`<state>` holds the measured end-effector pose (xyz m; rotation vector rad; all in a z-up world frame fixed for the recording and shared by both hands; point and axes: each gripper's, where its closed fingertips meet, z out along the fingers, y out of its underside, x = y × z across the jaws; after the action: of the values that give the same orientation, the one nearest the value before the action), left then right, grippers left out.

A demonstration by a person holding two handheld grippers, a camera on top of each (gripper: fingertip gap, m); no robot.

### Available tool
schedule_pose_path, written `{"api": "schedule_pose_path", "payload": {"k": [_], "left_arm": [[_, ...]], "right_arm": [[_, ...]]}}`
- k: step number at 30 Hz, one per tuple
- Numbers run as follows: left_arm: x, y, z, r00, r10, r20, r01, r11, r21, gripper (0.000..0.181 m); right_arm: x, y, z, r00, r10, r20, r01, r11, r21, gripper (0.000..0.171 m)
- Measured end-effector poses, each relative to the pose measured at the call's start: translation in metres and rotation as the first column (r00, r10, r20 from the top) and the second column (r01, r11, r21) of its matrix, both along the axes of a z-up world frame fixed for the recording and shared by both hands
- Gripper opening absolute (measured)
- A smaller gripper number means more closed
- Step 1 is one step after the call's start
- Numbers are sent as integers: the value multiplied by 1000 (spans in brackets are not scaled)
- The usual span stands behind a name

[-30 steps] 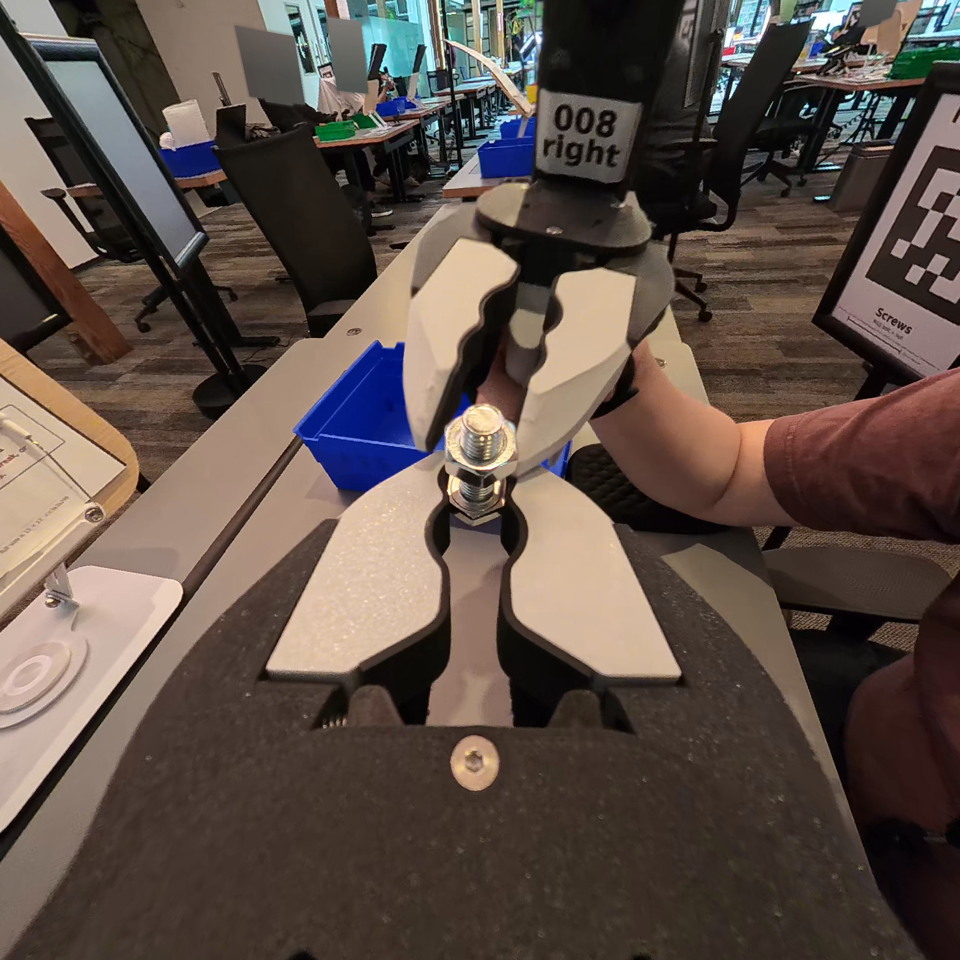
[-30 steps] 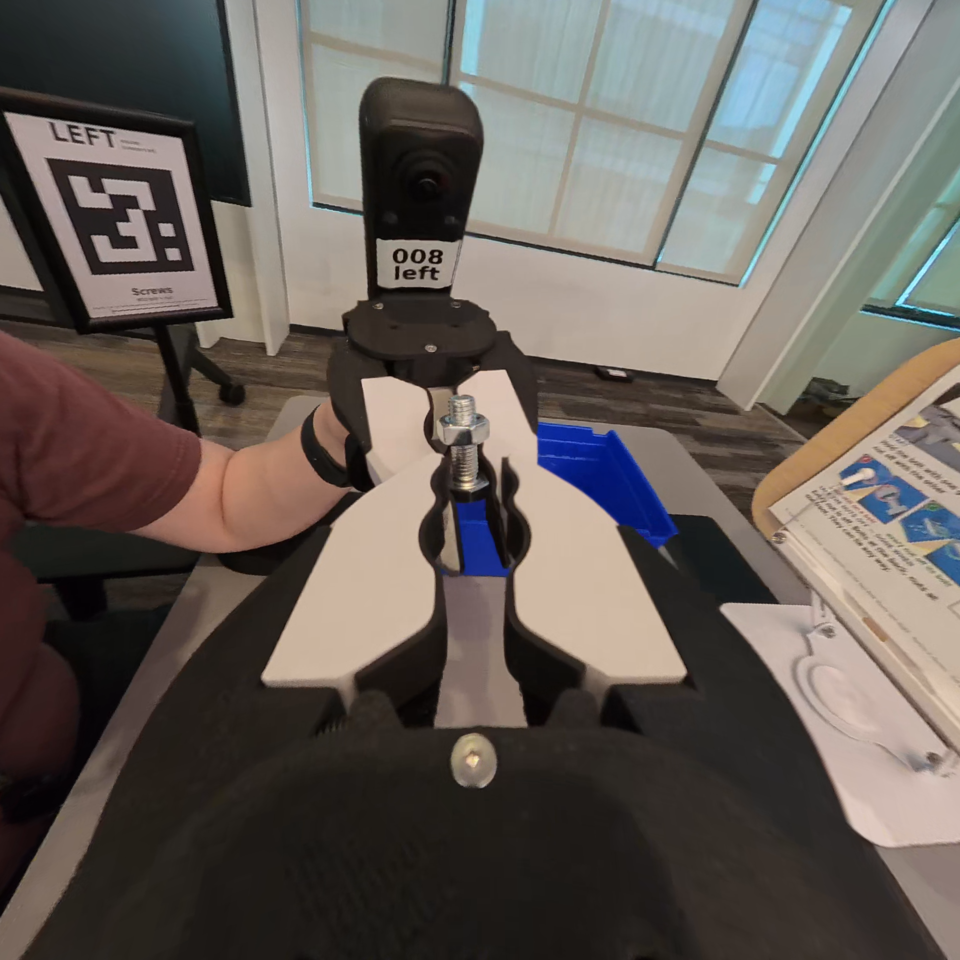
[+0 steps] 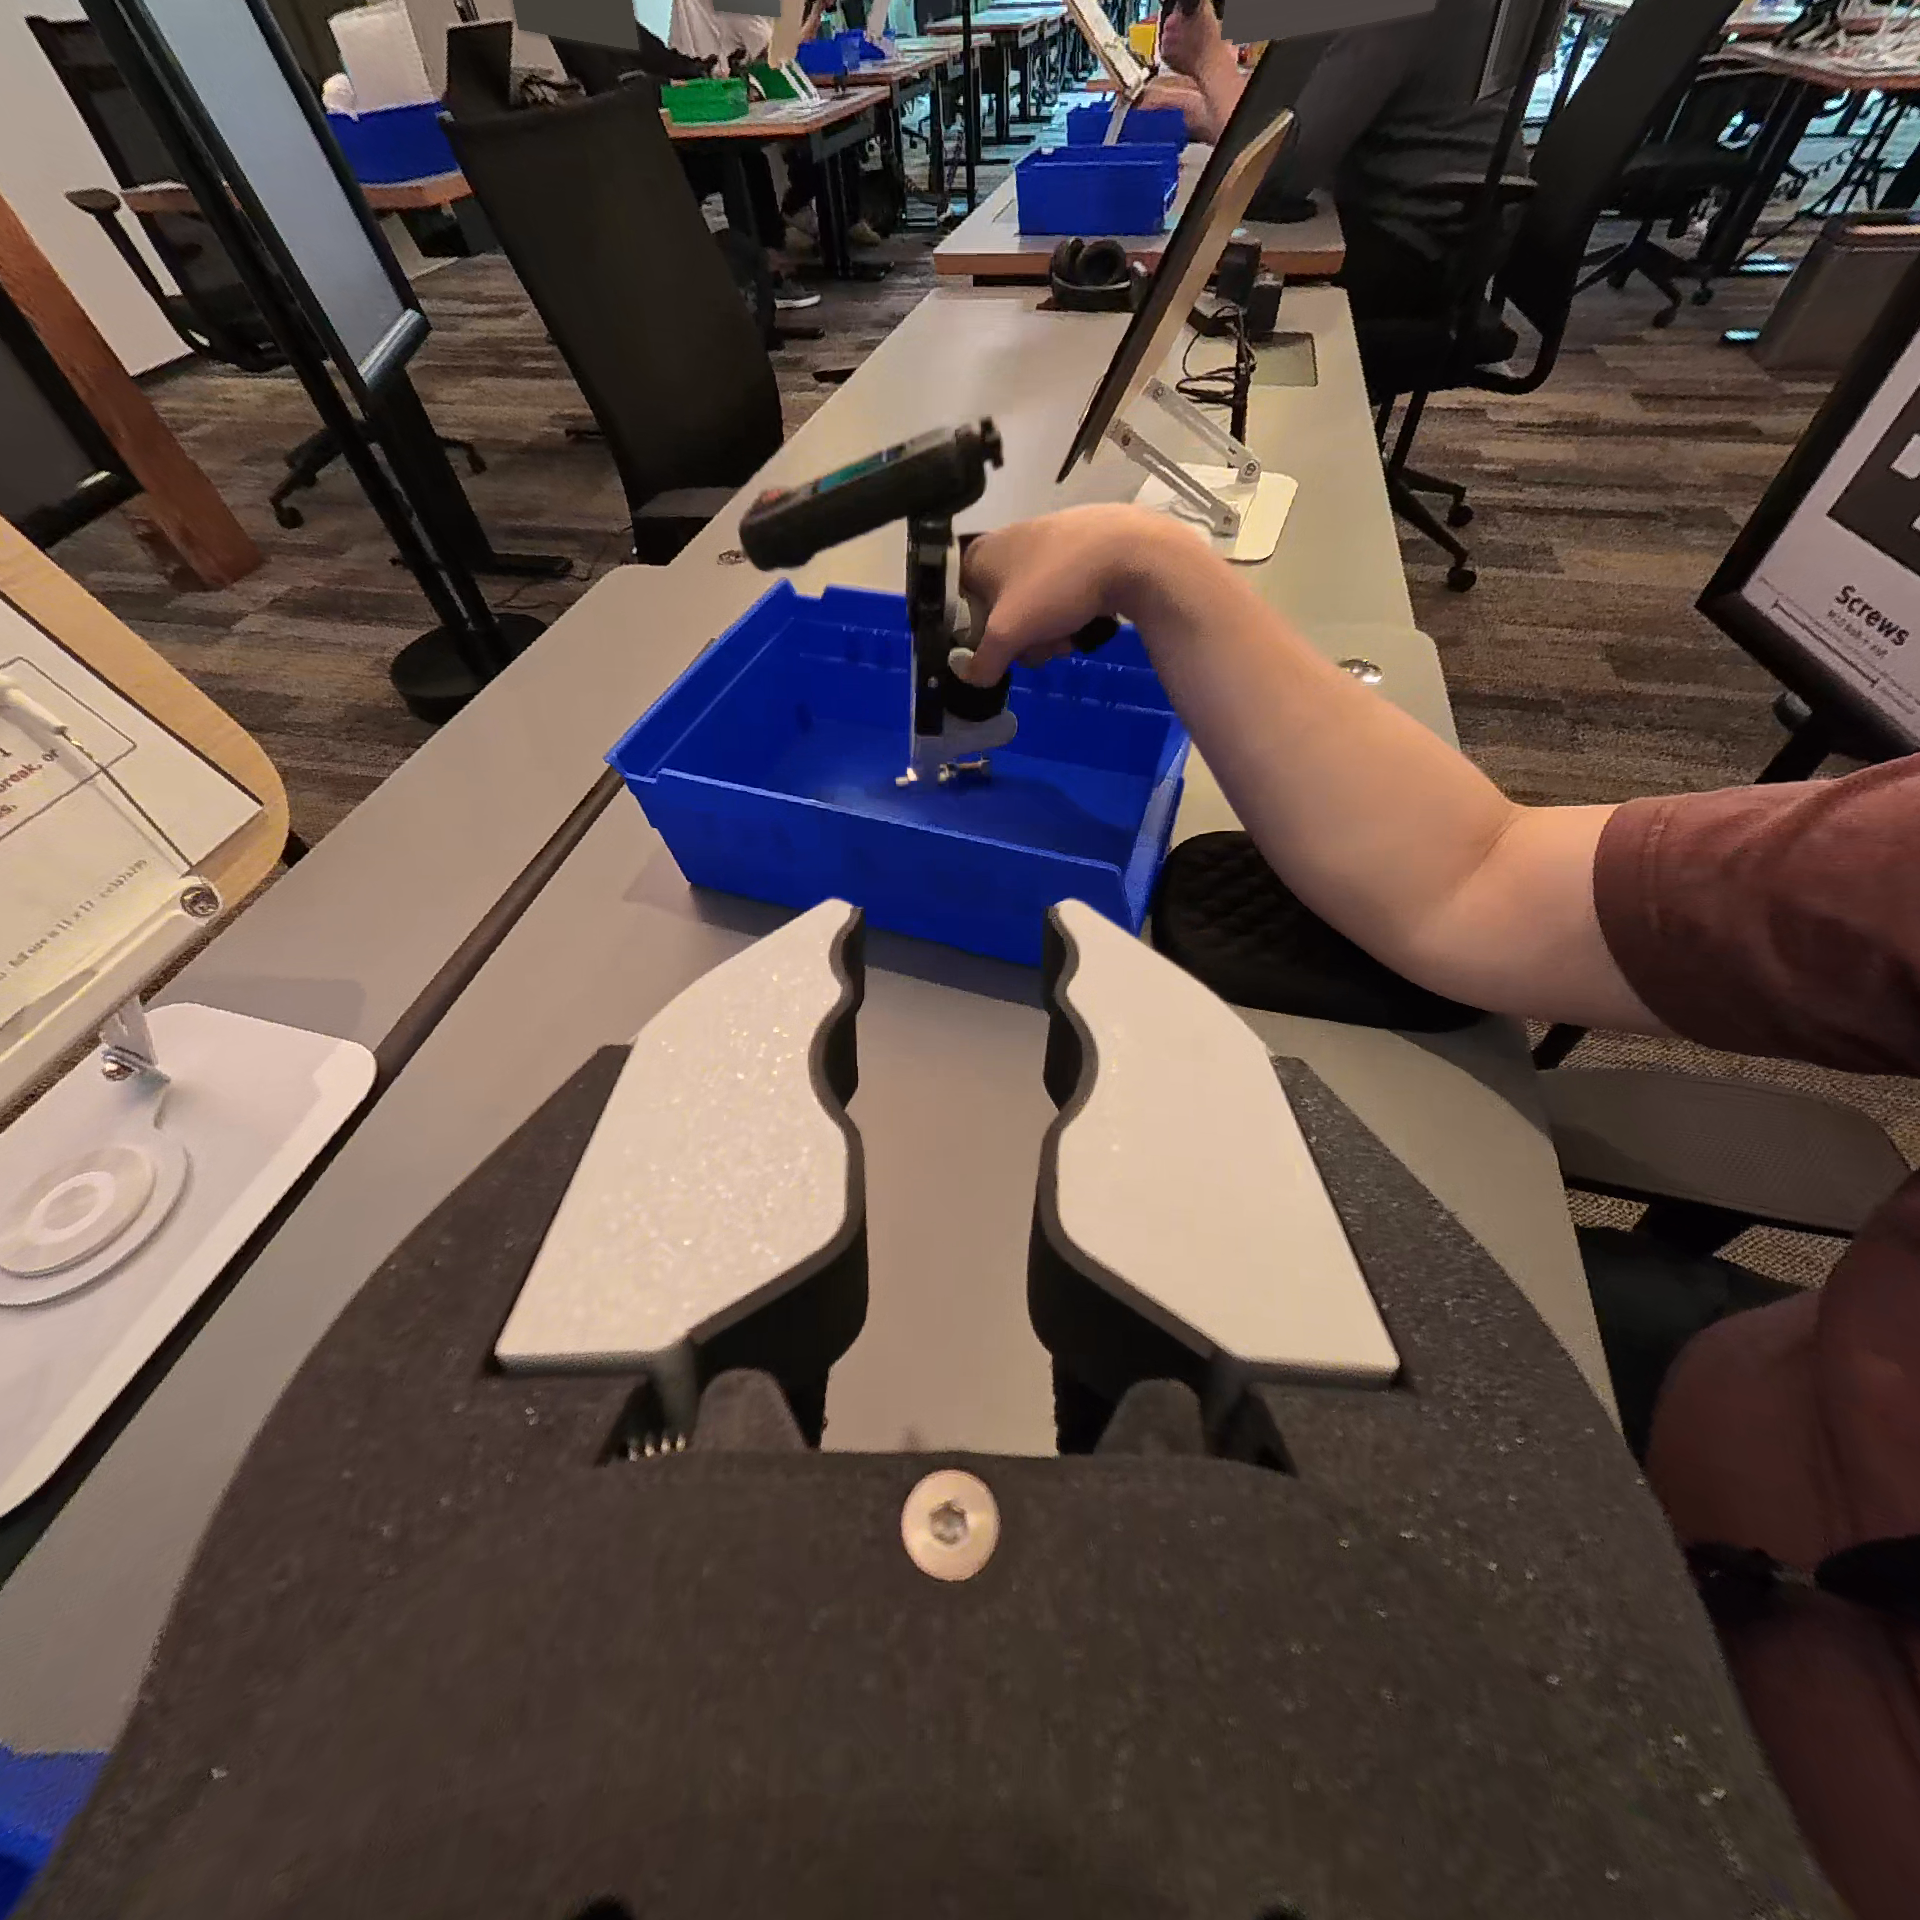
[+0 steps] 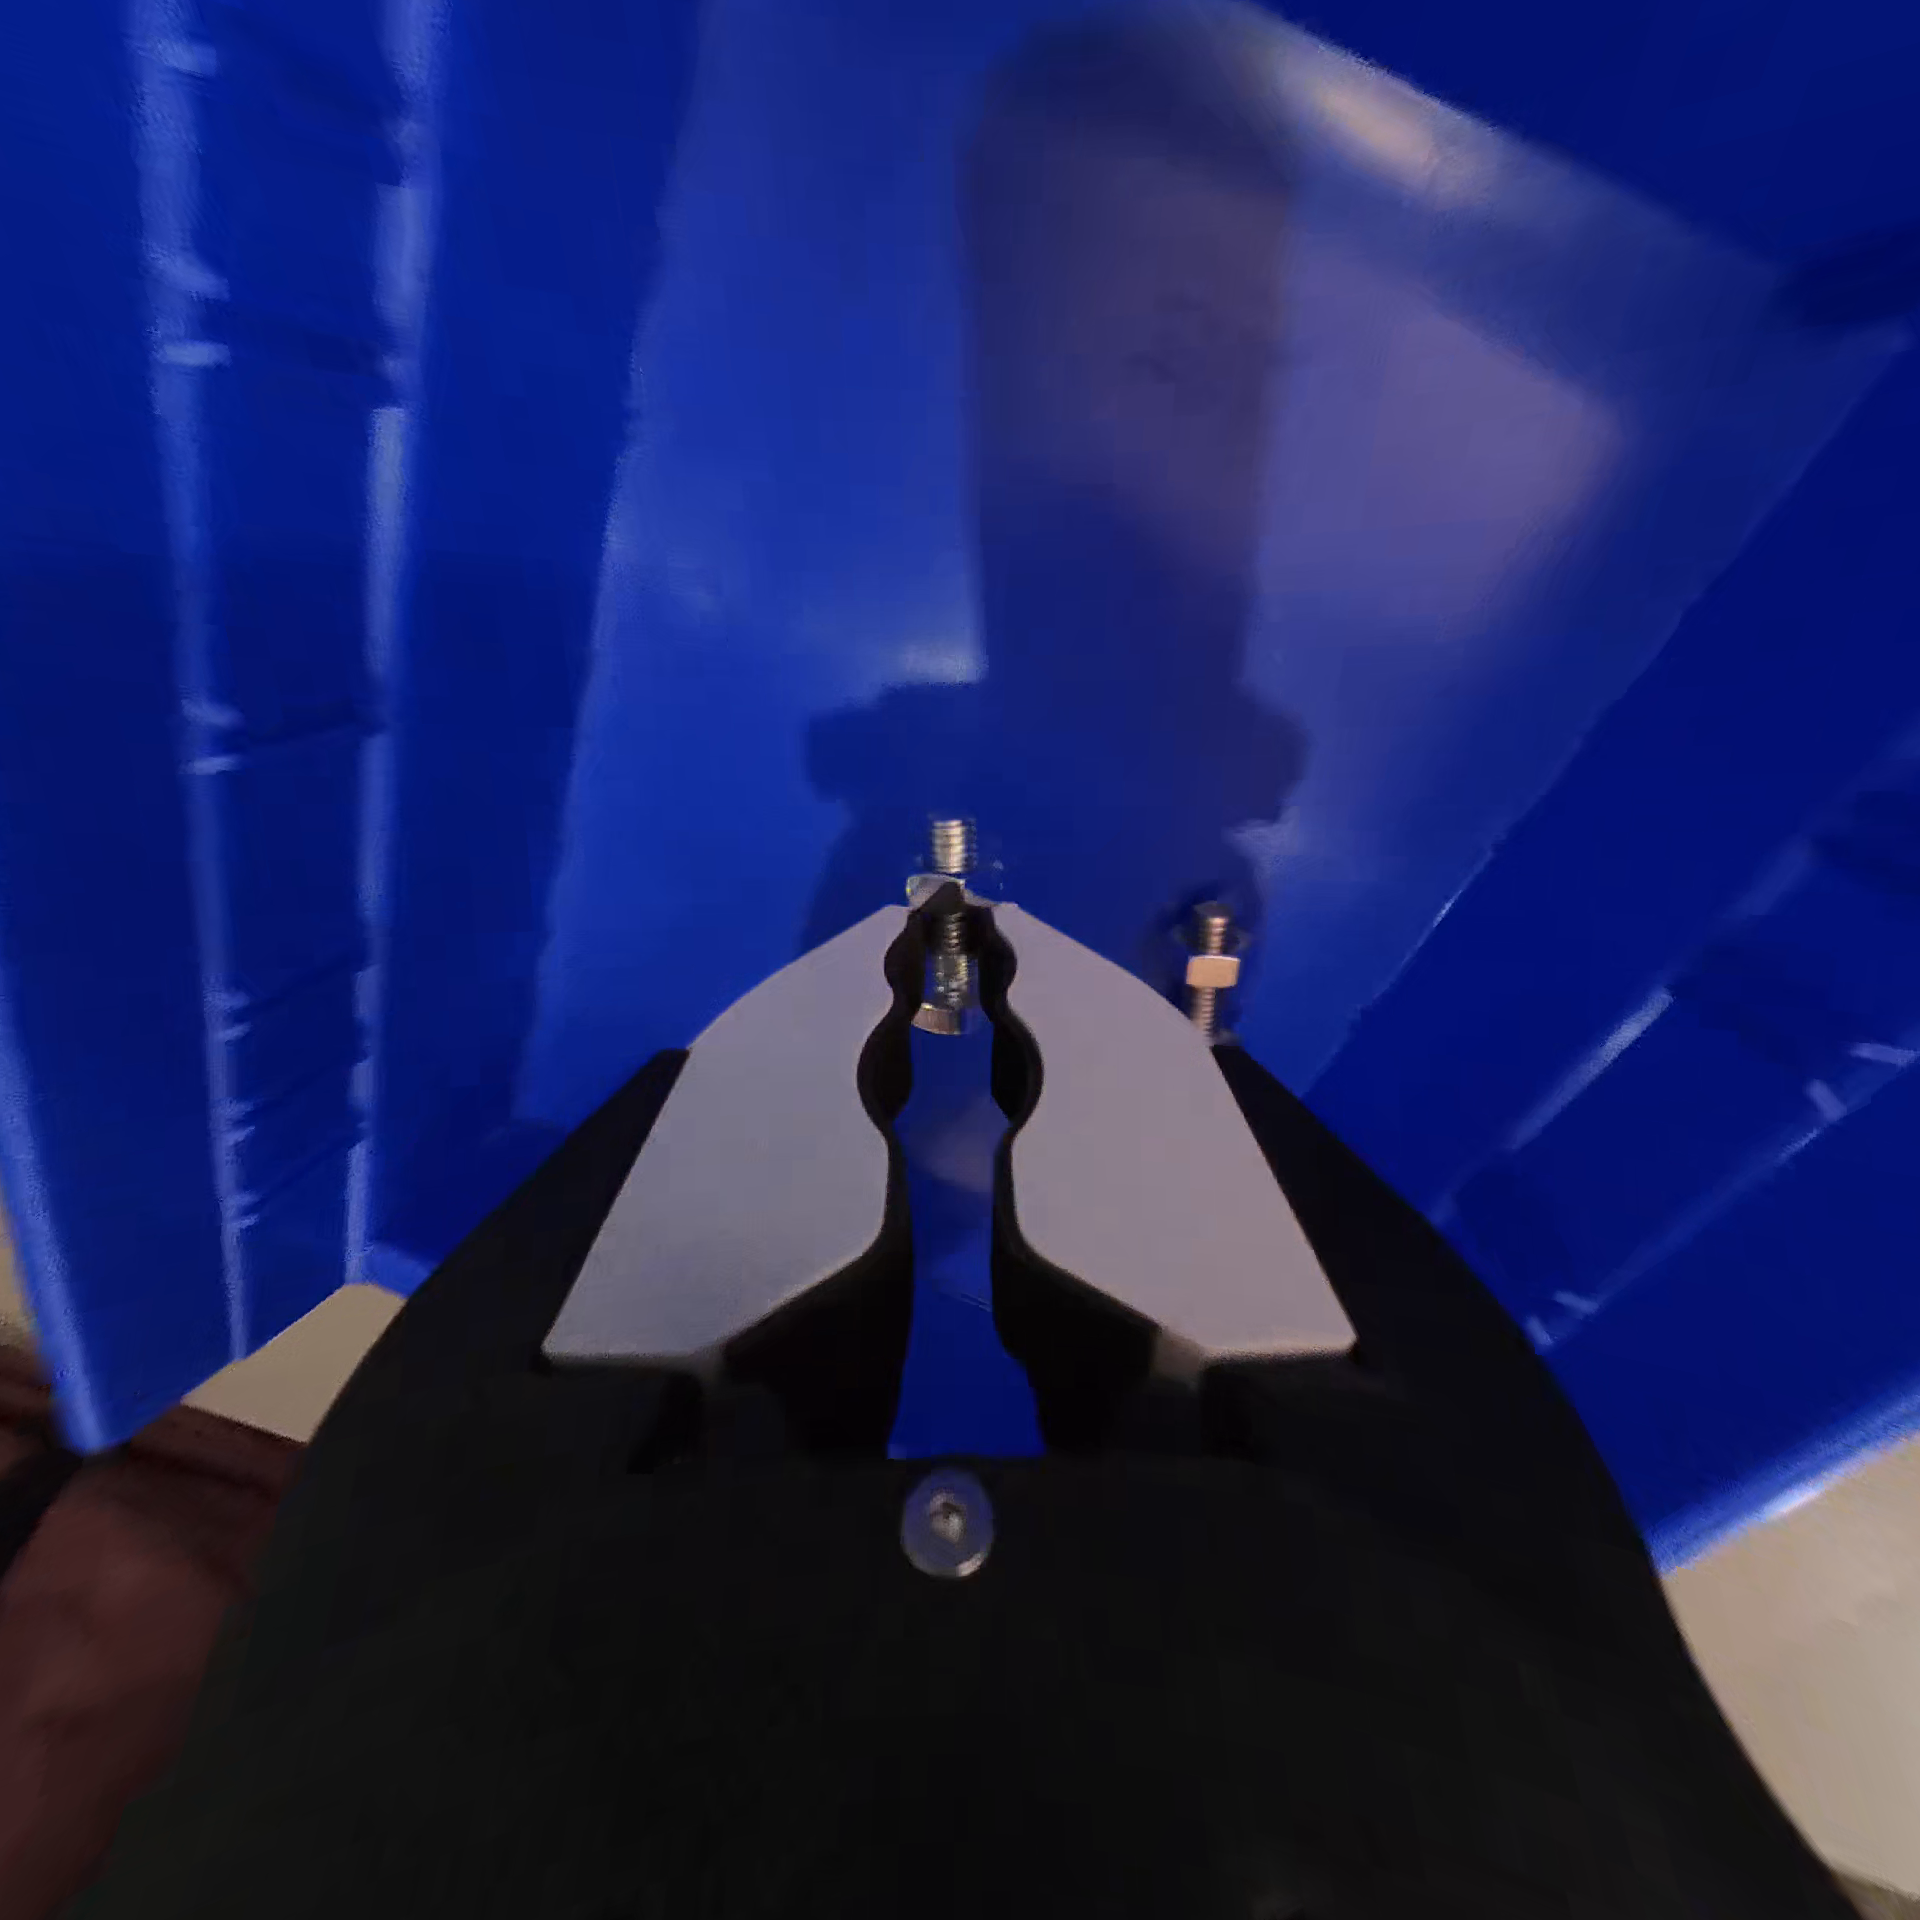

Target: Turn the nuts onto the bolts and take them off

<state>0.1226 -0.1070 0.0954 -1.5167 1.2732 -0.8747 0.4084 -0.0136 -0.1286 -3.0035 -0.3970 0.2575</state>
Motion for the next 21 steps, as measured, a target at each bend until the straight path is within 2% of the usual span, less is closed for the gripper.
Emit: {"api": "schedule_pose_path", "payload": {"k": [8,13,18,21], "left_arm": [[-3,3,3,1000,4,17,-4,1000,-11,30],[-5,3,6,1000,11,22,-11,1000,-6,31],[-26,15,20,995,87,55,-89,996,26,31],[-68,36,24,973,230,7,-230,971,59,31]], "right_arm": [[26,-7,-24,993,-72,89,81,992,-98,10],[29,-5,-24,993,-74,89,81,993,-80,16],[24,3,19,993,-77,94,69,994,86,27],[4,8,60,997,-27,70,9,969,247,27]]}}
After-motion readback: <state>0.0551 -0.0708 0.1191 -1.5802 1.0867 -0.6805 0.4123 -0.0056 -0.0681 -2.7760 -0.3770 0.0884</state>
